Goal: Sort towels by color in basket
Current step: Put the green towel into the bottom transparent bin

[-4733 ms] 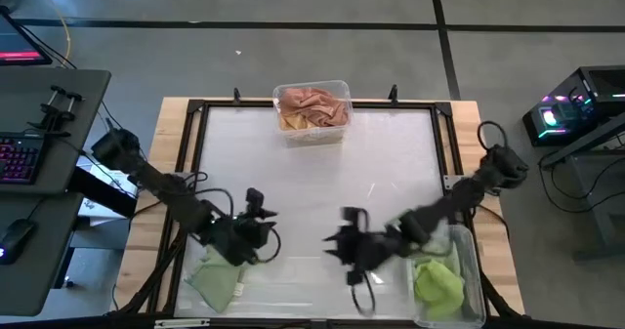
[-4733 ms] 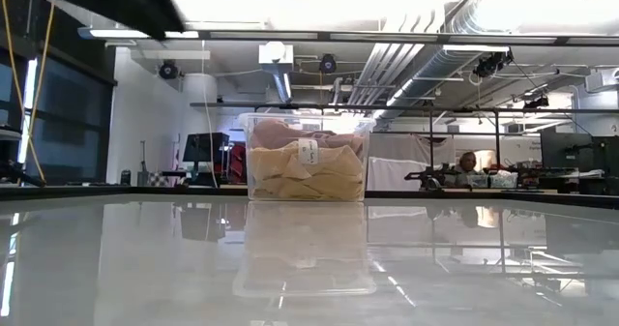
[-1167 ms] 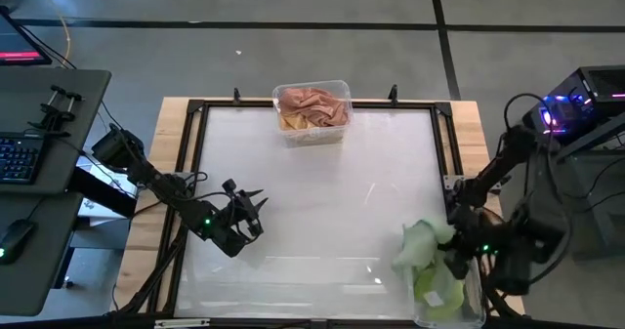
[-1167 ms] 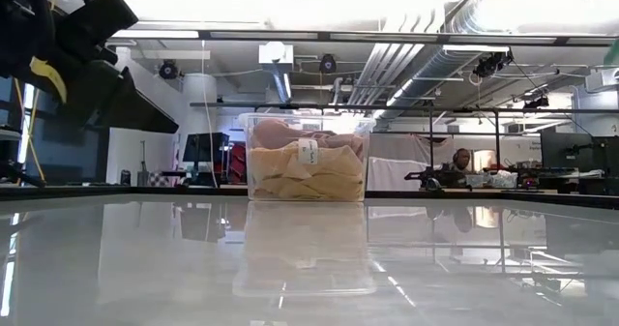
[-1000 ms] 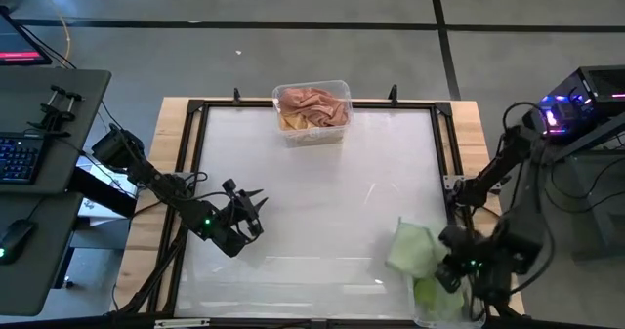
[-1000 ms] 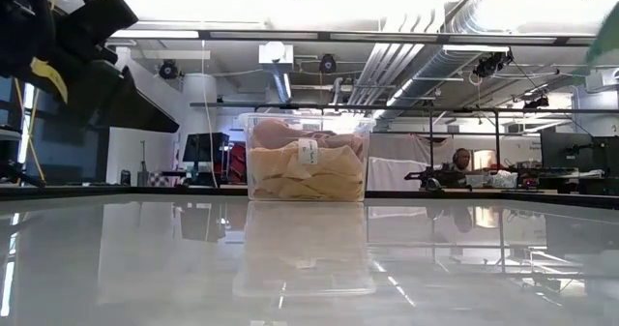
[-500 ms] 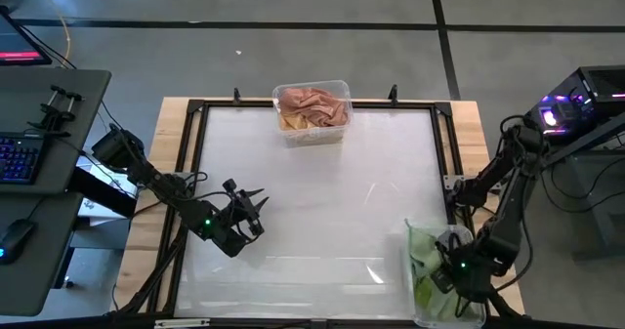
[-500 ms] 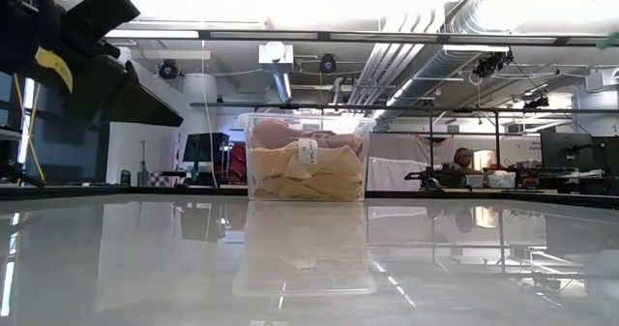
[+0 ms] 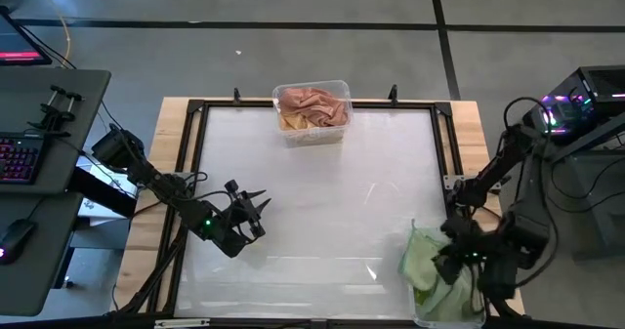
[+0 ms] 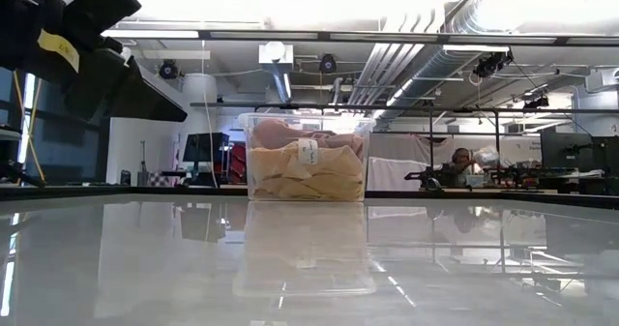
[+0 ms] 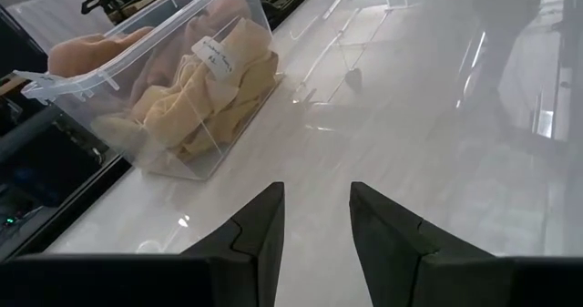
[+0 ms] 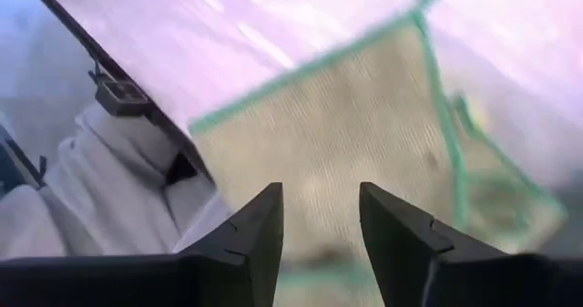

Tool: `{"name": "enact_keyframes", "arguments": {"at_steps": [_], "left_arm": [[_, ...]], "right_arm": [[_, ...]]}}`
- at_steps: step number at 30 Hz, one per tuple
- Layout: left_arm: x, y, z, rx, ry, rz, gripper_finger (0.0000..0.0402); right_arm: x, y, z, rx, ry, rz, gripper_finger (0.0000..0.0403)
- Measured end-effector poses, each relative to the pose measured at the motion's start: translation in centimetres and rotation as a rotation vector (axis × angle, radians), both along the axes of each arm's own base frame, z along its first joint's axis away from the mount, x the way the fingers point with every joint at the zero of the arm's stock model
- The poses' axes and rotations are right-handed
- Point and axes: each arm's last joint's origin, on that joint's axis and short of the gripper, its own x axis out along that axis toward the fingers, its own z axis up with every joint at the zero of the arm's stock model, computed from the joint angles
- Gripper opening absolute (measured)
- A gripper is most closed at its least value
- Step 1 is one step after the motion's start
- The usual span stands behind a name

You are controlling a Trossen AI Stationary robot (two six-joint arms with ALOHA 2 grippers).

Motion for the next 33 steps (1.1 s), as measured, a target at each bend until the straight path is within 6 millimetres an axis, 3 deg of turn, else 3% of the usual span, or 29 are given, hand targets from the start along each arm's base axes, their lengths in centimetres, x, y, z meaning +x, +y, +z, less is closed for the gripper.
{"name": "enact_keyframes", "arguments": {"at_steps": [3, 7, 13, 18, 21, 24, 30, 33], "left_arm": [[0.0, 0.0, 0.0, 0.0, 0.0, 0.0, 0.0115], [0.0, 0.0, 0.0, 0.0, 0.0, 0.0, 0.0115], [0.0, 0.0, 0.0, 0.004, 0.003, -0.001, 0.0115], [0.0, 0.0, 0.0, 0.006, 0.005, -0.002, 0.0115], [0.0, 0.0, 0.0, 0.009, 0.008, -0.003, 0.0115], [0.0, 0.0, 0.0, 0.007, 0.006, -0.002, 0.0115], [0.1, 0.0, 0.0, -0.001, -0.004, -0.002, 0.0115], [0.1, 0.0, 0.1, -0.001, -0.005, -0.002, 0.0115]], "right_arm": [[1.2, 0.2, -1.8, -0.02, -0.029, 0.05, 0.0134], [2.2, 1.3, -5.8, 0.078, -0.007, 0.148, 0.0133], [1.2, 1.0, -12.9, 0.221, 0.21, 0.094, 0.0133], [0.4, 0.0, -16.0, 0.232, 0.296, 0.091, 0.0132], [0.6, -0.1, -15.9, 0.222, 0.295, 0.141, 0.0132], [0.9, 0.4, -14.4, 0.226, 0.316, 0.181, 0.0132], [1.0, 1.0, -7.9, 0.183, 0.38, 0.116, 0.0132], [1.0, 0.4, -4.6, 0.1, 0.314, 0.027, 0.0132]]}}
